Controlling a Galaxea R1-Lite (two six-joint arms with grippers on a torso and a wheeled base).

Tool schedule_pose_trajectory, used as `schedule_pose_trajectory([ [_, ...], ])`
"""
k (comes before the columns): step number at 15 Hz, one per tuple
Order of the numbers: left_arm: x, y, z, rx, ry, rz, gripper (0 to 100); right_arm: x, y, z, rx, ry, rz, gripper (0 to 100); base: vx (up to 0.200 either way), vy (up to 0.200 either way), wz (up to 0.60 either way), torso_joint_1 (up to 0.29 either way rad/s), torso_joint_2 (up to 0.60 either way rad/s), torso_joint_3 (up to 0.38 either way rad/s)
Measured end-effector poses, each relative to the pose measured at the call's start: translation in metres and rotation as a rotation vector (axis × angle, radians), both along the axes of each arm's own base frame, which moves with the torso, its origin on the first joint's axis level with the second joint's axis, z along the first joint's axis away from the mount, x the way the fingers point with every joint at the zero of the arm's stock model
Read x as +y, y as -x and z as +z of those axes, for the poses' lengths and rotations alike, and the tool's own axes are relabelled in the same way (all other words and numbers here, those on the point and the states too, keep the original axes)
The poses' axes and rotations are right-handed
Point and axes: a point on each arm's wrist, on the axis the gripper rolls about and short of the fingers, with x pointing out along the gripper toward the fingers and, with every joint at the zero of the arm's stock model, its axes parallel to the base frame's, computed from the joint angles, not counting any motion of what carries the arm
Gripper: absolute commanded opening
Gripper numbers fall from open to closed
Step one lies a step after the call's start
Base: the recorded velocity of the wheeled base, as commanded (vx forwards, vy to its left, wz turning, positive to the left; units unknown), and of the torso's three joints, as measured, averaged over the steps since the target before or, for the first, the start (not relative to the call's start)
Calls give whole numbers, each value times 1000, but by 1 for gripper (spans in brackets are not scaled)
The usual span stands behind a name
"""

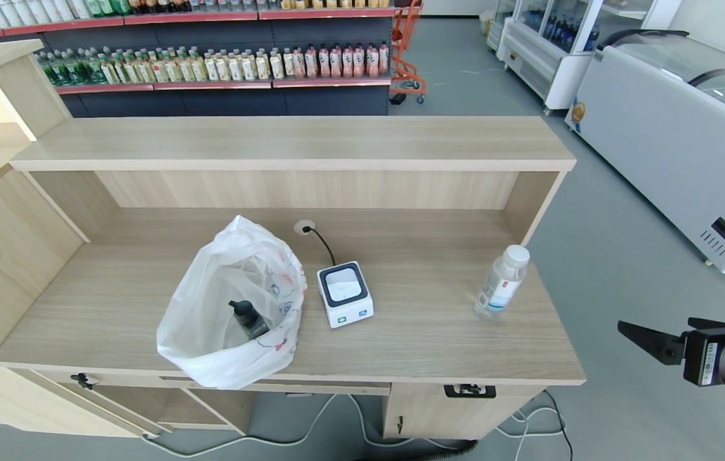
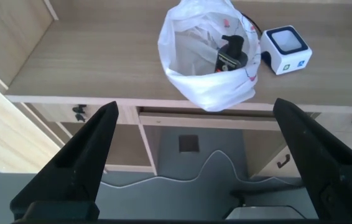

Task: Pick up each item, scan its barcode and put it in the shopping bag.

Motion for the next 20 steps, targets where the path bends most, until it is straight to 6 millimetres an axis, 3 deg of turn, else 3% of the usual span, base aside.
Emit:
schedule_pose_trajectory([
  [8, 0, 0, 0, 1, 6, 1, 100, 17, -2, -6, 35, -37, 108, 100, 0, -25, 0, 0, -1, 1],
  [13, 0, 0, 0, 1, 6, 2, 100, 24, -38, -8, 75, 0, 50, 100, 0, 0, 0, 0, 0, 0],
  [16, 0, 0, 0, 1, 6, 1, 100, 25, -52, -19, 100, 46, -78, 100, 0, 0, 0, 0, 0, 0],
  [20, 0, 0, 0, 1, 6, 2, 100, 37, -69, -30, 77, 4, -56, 100, 0, 0, 0, 0, 0, 0],
])
